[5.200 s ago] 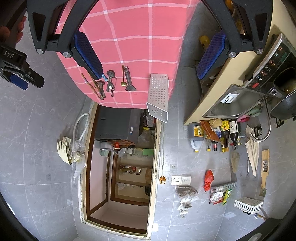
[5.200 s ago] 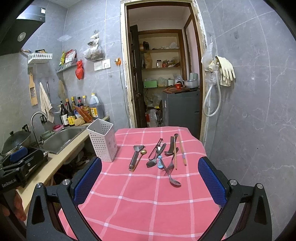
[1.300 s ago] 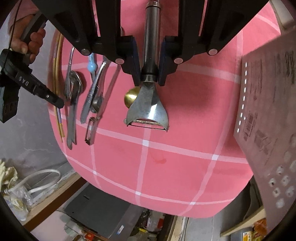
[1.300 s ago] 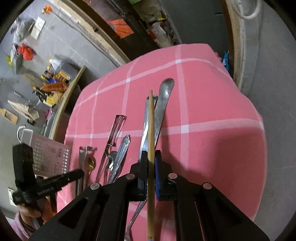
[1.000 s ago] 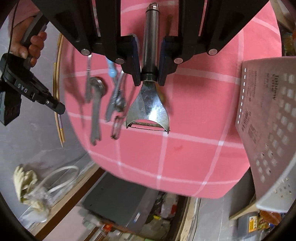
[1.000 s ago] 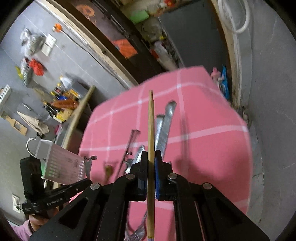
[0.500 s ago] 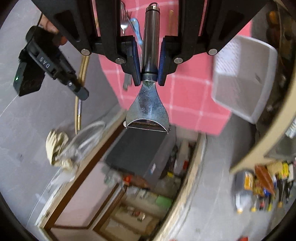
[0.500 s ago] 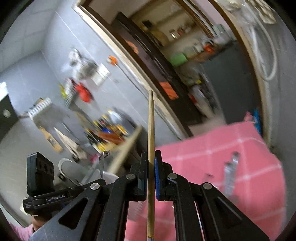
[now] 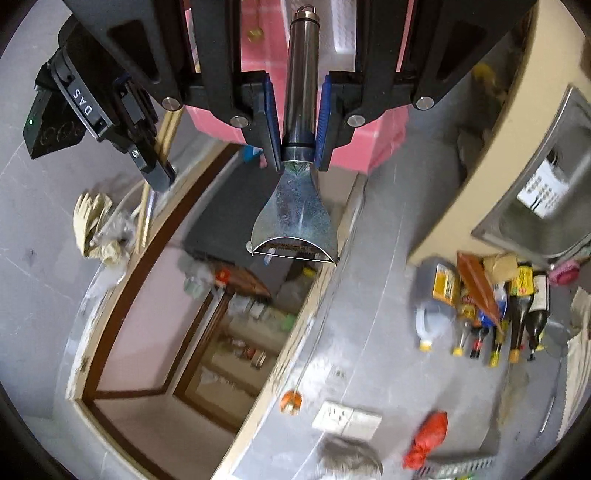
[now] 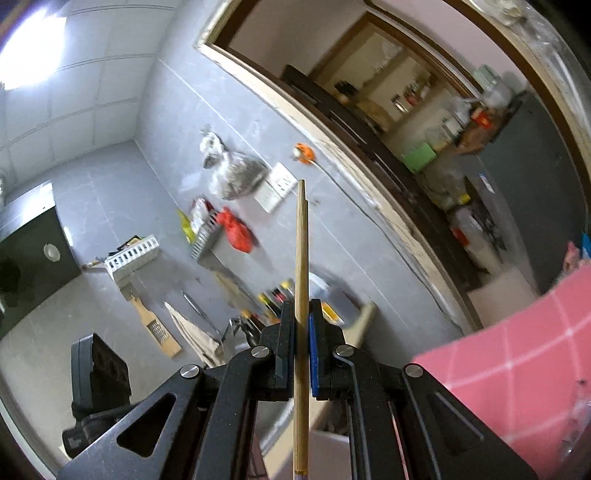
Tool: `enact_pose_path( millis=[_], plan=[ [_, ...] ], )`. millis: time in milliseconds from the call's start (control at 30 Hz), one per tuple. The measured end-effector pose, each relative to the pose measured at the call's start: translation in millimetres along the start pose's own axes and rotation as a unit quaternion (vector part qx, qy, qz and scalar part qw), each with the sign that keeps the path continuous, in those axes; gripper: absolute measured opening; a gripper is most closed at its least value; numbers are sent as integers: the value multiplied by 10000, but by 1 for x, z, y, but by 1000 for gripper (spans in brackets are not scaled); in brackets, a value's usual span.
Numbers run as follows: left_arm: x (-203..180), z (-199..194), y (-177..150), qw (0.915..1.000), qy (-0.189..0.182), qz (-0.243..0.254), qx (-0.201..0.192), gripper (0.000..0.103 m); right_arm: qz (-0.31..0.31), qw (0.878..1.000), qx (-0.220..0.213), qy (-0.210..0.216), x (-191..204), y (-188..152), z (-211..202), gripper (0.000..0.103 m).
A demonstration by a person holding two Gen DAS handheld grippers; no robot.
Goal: Organize utensils
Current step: 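Lift and carry the chopstick and peeler toward the white caddy with both tools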
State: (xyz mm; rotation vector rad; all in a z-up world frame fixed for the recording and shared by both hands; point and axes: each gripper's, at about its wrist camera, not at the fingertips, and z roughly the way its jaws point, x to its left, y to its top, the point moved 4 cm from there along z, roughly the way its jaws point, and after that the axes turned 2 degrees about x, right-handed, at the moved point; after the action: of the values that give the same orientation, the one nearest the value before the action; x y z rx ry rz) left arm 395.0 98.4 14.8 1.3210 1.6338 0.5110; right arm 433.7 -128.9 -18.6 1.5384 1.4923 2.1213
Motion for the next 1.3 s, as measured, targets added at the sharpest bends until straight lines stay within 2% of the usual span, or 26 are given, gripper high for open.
enact_pose_path(
  millis=[167,367,567,833,1300],
  plan=[
    [14,17,-14,9997,-61,36,-253,18,-357,9992,-178,59,6,-17,24,6],
    [24,31,-31,9989,-286,58,-359,18,-662,9978,73,-42,-5,-34,41,6],
    [31,39,-47,9990,-389,47,-198,18,-717,9963,471,-36,-16,-50,42,6],
    [26,32,-61,9981,-541,287,82,18,-1018,9901,962,-39,-16,-71,33,6],
    [26,25,-74,9955,-626,447,559,20,-1061,9856,1271,-359,-22,-78,22,9]
  ],
)
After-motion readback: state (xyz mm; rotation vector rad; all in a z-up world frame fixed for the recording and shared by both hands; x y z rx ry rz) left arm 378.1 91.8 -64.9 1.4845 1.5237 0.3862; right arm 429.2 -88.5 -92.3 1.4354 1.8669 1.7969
